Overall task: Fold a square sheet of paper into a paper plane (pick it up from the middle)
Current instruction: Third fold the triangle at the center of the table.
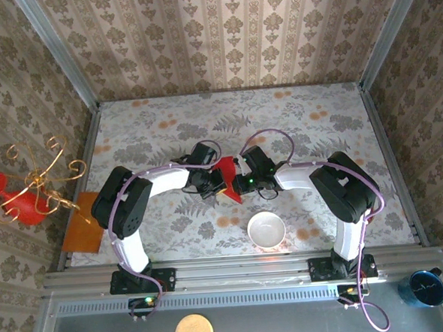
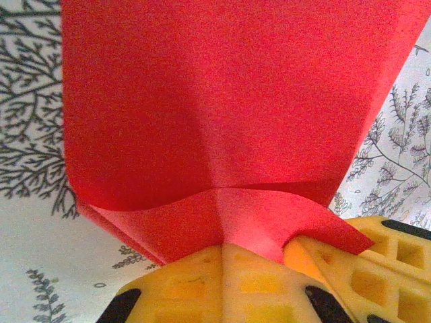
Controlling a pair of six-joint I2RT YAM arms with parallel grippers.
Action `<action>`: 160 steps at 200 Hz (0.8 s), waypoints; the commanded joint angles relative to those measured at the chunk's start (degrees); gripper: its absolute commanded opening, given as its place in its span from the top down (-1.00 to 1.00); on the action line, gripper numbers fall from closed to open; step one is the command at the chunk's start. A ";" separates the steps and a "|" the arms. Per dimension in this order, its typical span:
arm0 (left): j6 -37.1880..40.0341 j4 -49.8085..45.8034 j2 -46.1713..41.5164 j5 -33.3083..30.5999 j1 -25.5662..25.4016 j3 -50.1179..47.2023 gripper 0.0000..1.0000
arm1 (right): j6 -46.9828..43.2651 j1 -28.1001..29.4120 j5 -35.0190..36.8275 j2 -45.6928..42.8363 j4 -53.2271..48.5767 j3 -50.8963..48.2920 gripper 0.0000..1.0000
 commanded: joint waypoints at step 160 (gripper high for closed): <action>-0.98 2.14 2.45 -2.73 0.98 -4.30 0.99 | 10.58 -4.95 -7.78 -11.22 -8.54 -1.27 0.37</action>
